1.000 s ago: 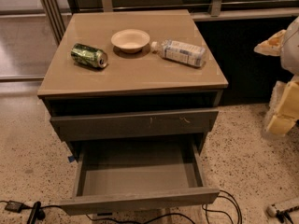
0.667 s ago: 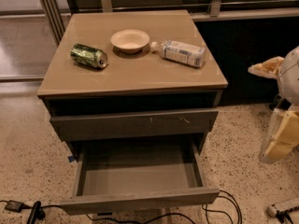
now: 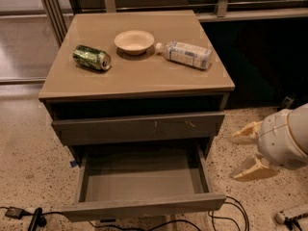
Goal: Close middle drawer
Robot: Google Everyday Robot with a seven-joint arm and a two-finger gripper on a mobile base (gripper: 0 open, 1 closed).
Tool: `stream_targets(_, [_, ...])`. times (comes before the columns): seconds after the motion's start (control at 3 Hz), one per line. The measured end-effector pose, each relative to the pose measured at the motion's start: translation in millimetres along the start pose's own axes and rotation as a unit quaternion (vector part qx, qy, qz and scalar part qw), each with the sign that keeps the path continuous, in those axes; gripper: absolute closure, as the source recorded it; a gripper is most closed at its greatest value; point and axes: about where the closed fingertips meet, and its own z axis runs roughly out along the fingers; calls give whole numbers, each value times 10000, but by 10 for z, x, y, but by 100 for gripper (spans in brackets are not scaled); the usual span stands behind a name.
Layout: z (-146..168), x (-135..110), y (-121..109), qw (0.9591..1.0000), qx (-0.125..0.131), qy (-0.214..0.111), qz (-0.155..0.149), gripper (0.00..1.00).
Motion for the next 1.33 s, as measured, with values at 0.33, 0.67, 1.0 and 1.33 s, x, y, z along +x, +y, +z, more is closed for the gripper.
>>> stream_targets(0.33, [523, 184, 112, 9996, -195, 136, 180, 65])
stream_targets(0.67, [607, 230, 134, 9993, -208, 197, 255, 88])
stream_targets(1.0, [607, 230, 134, 9993, -209, 196, 256, 100])
stream_targets(1.33, [897, 250, 165, 9983, -366, 4, 454, 100])
